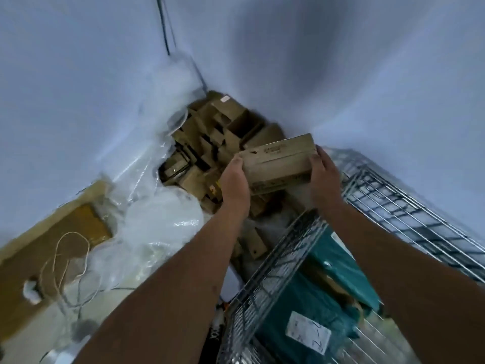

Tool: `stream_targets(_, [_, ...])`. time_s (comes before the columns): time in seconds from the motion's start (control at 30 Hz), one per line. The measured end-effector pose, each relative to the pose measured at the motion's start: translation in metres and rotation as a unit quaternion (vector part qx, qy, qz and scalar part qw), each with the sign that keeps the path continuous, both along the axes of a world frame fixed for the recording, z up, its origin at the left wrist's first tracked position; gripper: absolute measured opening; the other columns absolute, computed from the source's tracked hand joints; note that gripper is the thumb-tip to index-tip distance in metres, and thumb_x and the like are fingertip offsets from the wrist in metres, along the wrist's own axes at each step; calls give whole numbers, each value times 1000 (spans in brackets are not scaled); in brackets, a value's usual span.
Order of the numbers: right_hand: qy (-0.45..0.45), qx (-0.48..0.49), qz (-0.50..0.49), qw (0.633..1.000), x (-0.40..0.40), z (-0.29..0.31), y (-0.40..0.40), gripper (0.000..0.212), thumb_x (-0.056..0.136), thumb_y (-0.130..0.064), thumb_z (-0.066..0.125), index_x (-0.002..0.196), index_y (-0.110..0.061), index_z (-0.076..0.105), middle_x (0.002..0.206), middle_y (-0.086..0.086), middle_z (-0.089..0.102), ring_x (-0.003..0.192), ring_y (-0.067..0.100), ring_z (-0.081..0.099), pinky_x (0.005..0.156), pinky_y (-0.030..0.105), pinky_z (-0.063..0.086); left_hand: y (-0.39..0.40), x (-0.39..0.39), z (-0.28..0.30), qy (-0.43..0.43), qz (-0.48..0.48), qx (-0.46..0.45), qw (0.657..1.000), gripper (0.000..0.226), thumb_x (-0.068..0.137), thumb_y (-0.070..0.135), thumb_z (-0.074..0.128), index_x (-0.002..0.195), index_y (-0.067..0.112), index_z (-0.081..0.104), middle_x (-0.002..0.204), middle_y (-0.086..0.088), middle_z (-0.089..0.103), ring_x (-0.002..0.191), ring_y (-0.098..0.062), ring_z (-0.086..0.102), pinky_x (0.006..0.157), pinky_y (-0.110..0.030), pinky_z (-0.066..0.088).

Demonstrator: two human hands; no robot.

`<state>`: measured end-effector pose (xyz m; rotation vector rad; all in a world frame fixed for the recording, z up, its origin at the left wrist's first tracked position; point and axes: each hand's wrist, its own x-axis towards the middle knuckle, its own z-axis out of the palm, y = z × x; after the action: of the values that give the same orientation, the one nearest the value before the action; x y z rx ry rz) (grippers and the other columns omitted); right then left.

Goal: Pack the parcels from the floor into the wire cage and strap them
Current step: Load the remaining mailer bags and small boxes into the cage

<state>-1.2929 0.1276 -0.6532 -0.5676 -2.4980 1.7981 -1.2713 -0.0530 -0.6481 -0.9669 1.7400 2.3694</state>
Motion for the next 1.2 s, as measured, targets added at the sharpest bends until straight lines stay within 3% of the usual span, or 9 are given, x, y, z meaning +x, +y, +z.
stream_targets(0.3, [11,8,-215,977,134,-2,202,49,92,-50,44,138,-37,57,128,-4,63,113,19,60,86,38,53,208,64,31,72,-221,-44,972,40,94,42,45,120,32,74,127,-6,70,120,-31,64,107,-60,49])
stream_targets(0.43, [-28,-19,-279,960,198,-37,248,45,94,-50,44,137,-40,54,126,-2,62,110,20,60,83,38,51,262,105,-3,70,-294,-131,944,43,102,39,43,138,29,65,98,36,62,97,12,59,88,-26,51])
stream_targets(0.5, [-49,-19,-287,956,230,-60,255,41,97,-44,46,136,-37,54,122,-2,61,108,21,60,85,39,50,271,131,-27,20,-310,-140,940,39,103,39,46,135,29,66,104,31,64,100,3,60,80,-21,47])
stream_targets(0.67, [-135,-29,-255,957,323,-134,235,32,103,-31,52,135,-32,51,119,-3,66,92,9,65,67,28,53,254,210,-104,-101,-311,-197,924,27,106,32,51,122,20,69,124,-5,66,112,-26,62,100,-48,53])
stream_targets(0.73, [-176,-47,-229,956,356,-162,213,27,103,-30,53,130,-30,51,117,1,69,89,17,70,66,37,61,233,239,-134,-141,-310,-240,909,20,106,29,51,111,19,68,119,-6,65,108,-27,62,97,-47,52])
stream_targets(0.87, [-238,-67,-219,944,388,-203,160,22,100,-29,60,118,-35,51,108,-2,70,81,6,66,57,20,53,187,261,-181,-204,-343,-309,863,31,106,32,50,130,19,65,129,-7,57,110,-23,58,96,-40,49])
stream_targets(1.0, [-259,-133,-239,926,373,-238,127,39,94,-22,68,127,-24,48,111,2,67,97,21,66,78,39,56,163,232,-214,-167,-407,-353,826,31,105,30,50,129,19,66,127,-9,62,118,-30,60,102,-52,52])
stream_targets(1.1, [-242,-126,-284,919,358,-247,109,42,83,-28,67,120,-30,47,103,-3,67,88,9,64,62,22,52,150,207,-224,-105,-437,-430,783,35,100,35,51,128,23,67,124,-3,62,116,-25,59,99,-44,52])
stream_targets(1.2, [-233,-85,-306,919,343,-243,95,43,80,-41,60,119,-31,46,97,-13,63,84,6,61,58,21,43,147,195,-218,-74,-423,-419,800,42,95,34,55,136,27,63,131,3,59,116,-16,59,93,-31,48])
